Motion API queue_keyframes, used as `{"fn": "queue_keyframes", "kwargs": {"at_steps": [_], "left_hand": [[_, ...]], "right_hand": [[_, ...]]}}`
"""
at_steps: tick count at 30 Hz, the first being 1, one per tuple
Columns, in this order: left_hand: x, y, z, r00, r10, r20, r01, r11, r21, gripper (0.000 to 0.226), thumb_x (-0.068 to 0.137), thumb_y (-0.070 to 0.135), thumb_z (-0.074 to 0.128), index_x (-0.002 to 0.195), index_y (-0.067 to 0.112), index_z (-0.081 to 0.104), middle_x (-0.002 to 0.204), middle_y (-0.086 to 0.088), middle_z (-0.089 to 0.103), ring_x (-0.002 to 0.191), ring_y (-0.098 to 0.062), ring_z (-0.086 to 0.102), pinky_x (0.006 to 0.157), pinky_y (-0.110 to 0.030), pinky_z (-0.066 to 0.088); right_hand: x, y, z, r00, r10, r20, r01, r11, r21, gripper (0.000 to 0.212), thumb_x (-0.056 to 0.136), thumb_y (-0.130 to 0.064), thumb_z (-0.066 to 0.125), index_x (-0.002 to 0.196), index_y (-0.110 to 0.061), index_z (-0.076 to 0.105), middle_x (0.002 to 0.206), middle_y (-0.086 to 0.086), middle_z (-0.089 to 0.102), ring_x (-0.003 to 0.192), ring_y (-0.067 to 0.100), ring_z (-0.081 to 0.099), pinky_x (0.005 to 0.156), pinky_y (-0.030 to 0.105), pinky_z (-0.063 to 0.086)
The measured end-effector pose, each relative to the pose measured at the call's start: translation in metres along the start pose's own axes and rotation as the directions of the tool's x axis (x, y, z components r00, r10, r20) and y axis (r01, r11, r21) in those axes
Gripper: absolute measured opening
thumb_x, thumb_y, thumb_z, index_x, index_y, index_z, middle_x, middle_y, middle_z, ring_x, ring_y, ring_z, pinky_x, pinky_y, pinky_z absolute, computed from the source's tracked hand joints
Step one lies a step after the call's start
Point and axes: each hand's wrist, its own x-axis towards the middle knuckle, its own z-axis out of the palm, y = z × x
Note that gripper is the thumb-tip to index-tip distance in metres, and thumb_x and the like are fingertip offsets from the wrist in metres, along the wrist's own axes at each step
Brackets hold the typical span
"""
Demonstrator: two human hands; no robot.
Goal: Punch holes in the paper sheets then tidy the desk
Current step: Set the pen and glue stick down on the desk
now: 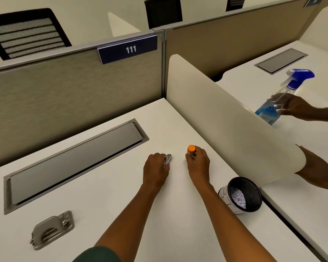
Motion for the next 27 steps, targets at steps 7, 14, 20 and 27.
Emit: {"fn": "queue_keyframes", "kwargs": {"at_steps": [7, 14, 20, 27], "left_hand": [[0.009, 0.0, 0.01, 1.0, -0.003, 0.017, 0.003, 1.0, 0.016, 0.019, 0.087, 0.027, 0.059, 0.099, 0.012, 0.06, 0.1, -0.007, 0.062, 0.097, -0.027, 0.052, 0.072, -0.034, 0.04], [-0.01, -0.011, 0.001, 1.0, -0.001, -0.001, 0.0, 0.989, -0.146, 0.064, 0.084, 0.044, 0.07, 0.137, 0.014, 0.049, 0.134, -0.004, 0.055, 0.123, -0.022, 0.045, 0.1, -0.031, 0.039], [-0.06, -0.023, -0.027, 0.997, 0.037, -0.073, -0.038, 0.999, -0.014, 0.075, 0.087, 0.057, 0.055, 0.147, 0.016, 0.035, 0.151, -0.005, 0.039, 0.141, -0.024, 0.033, 0.114, -0.037, 0.028], [-0.119, -0.053, -0.068, 1.0, -0.018, -0.015, 0.022, 0.941, 0.337, 0.09, 0.084, 0.077, 0.021, 0.155, 0.024, 0.0, 0.162, -0.002, -0.012, 0.149, -0.023, -0.015, 0.119, -0.05, -0.007]], "right_hand": [[0.001, 0.006, 0.002, 1.0, 0.007, -0.001, -0.007, 1.0, 0.029, 0.033, 0.087, -0.009, 0.067, 0.118, -0.008, 0.057, 0.113, 0.008, 0.058, 0.102, 0.024, 0.058, 0.088, 0.032, 0.048], [-0.028, 0.004, -0.005, 0.993, 0.112, -0.037, -0.107, 0.988, 0.116, 0.069, 0.087, -0.018, 0.069, 0.146, -0.015, 0.033, 0.137, 0.005, 0.045, 0.123, 0.02, 0.049, 0.1, 0.026, 0.038], [-0.074, -0.014, -0.006, 0.995, 0.103, -0.005, -0.102, 0.992, 0.079, 0.069, 0.089, -0.025, 0.066, 0.147, -0.017, 0.03, 0.143, 0.006, 0.038, 0.129, 0.024, 0.043, 0.096, 0.028, 0.04], [-0.127, -0.042, -0.001, 0.982, -0.05, 0.183, 0.082, 0.981, -0.175, 0.079, 0.09, -0.045, 0.058, 0.153, -0.02, 0.016, 0.158, 0.005, 0.021, 0.143, 0.025, 0.027, 0.114, 0.043, 0.033]]}}
